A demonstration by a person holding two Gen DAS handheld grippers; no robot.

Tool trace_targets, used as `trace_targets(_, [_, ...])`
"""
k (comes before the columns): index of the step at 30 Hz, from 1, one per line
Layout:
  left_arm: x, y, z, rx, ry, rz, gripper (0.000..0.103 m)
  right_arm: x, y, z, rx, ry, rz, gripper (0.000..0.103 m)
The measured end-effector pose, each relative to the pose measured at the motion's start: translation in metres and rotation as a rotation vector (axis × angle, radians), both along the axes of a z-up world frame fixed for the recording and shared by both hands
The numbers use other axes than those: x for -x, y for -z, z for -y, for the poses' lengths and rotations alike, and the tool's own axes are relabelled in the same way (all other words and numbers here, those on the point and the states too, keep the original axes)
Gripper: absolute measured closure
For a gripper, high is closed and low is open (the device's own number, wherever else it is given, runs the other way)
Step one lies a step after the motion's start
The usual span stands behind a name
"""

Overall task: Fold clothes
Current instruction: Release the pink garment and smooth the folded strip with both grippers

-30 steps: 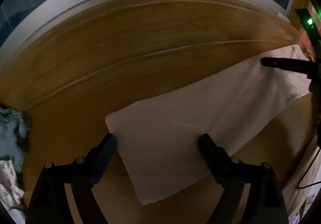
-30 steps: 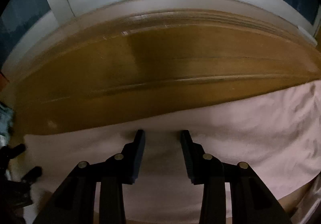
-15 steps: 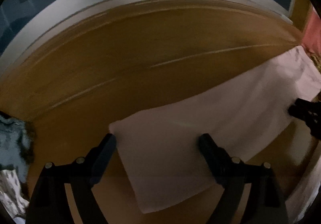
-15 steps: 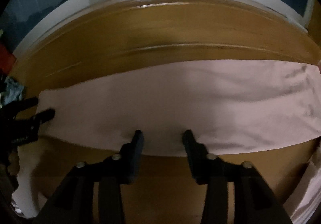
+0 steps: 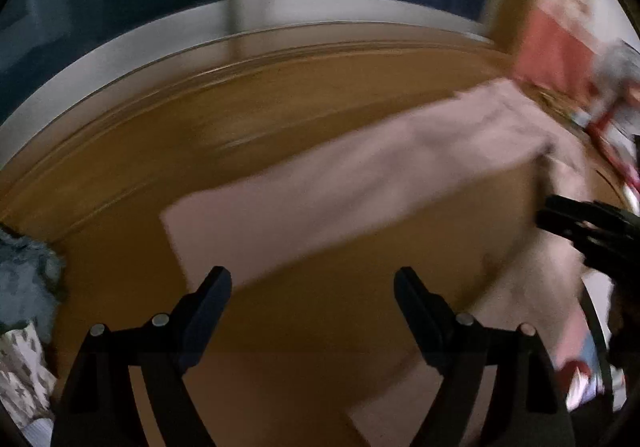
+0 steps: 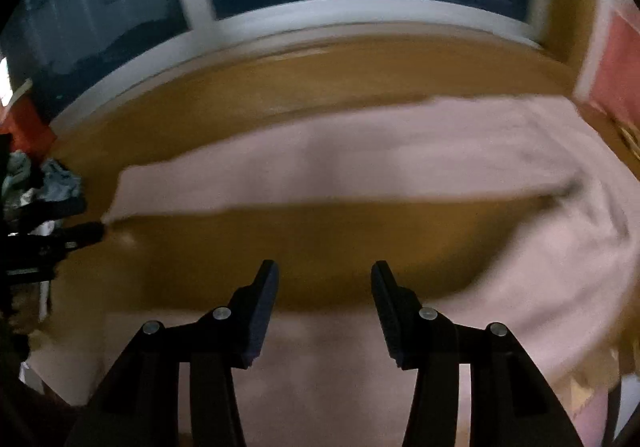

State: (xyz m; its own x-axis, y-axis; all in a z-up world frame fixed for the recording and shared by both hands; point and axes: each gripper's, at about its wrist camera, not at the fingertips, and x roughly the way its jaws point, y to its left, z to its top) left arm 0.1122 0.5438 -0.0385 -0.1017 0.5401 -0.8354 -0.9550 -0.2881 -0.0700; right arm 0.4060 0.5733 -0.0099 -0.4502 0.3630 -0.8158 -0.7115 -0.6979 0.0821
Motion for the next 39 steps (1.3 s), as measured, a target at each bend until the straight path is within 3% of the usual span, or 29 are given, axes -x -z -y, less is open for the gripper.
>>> trace_targets(5, [-0.061,-0.005,0.017,0.013,0.157,-0.015,0.021,-0.031,0.028,0.008,0.021,0.058,0.061,0.055])
trace_targets(10, [-0.08,0.025,0.016,0.082,0.151,-0.002,0.021,-0.024,0.05,0.012,0.032,0.015,0.089,0.055])
trace_targets(13, [-0.087,0.032,0.033,0.135,0.086,-0.029,0.021,-0.024,0.055,0.022,-0.003,-0.046,0.099,0.054])
trace_targets(22, [-0.074,0.027,0.091,0.198,-0.229,-0.014,0.017,-0.032,0.053,0.056,-0.007,-0.259,0.047,0.052])
trace_targets(25, [-0.077,0.023,0.101,0.219,-0.296,-0.043,0.017,-0.035,0.052,0.064,0.0,-0.344,0.028,0.053])
trace_targets(28, [-0.088,0.014,0.104,0.238,-0.345,-0.102,0.021,-0.058,0.046,0.055,-0.006,-0.35,-0.019,0.053])
trace_targets(33, [-0.132,-0.016,0.09,0.159,-0.319,-0.152,0.021,-0.122,0.036,0.002,0.005,-0.247,-0.09,0.053])
trace_targets(39, [-0.216,-0.036,0.025,0.056,-0.153,-0.141,0.02,-0.179,0.035,-0.064,0.026,-0.106,-0.12,0.053])
